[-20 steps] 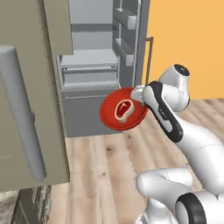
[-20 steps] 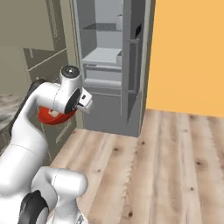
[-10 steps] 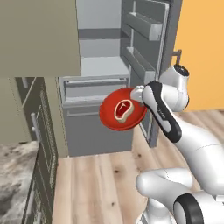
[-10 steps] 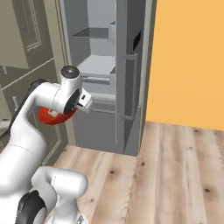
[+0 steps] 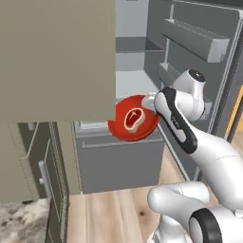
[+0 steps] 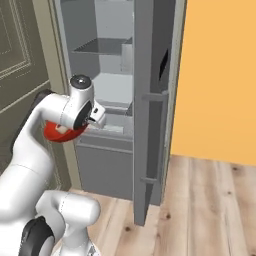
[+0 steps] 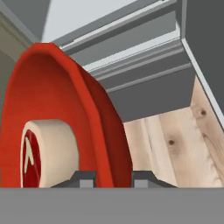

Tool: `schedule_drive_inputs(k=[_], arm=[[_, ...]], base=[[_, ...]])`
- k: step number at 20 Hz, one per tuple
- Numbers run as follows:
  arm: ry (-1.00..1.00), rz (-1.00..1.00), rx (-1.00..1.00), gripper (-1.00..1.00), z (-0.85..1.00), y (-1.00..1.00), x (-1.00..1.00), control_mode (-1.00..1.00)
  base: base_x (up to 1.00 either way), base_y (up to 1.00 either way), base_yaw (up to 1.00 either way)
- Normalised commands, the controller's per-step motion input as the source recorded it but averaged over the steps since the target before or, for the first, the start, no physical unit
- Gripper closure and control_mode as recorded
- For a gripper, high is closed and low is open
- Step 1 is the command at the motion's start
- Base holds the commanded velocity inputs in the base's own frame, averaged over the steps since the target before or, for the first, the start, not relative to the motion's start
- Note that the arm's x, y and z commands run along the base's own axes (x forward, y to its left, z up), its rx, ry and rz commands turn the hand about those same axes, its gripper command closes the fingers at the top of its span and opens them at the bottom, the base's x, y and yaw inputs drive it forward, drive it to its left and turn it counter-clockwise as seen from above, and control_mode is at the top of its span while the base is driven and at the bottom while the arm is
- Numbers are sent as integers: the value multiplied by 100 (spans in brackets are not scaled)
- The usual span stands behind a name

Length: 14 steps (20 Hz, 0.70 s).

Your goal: Move the mug from next to the sink to the open cabinet. Then, move the bowl with the steak to the fridge to clear the area for faucet cleaning.

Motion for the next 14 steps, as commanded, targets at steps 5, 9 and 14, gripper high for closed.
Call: schedule_drive_inputs(k=[5, 9, 14], arm=[[0, 0, 0, 100, 0, 0, 0, 100], [0, 0, 0, 100, 0, 0, 0, 100], [0, 0, 0, 100, 0, 0, 0, 100]], base=[[38, -5, 1], [22, 12, 1], [91, 48, -8]])
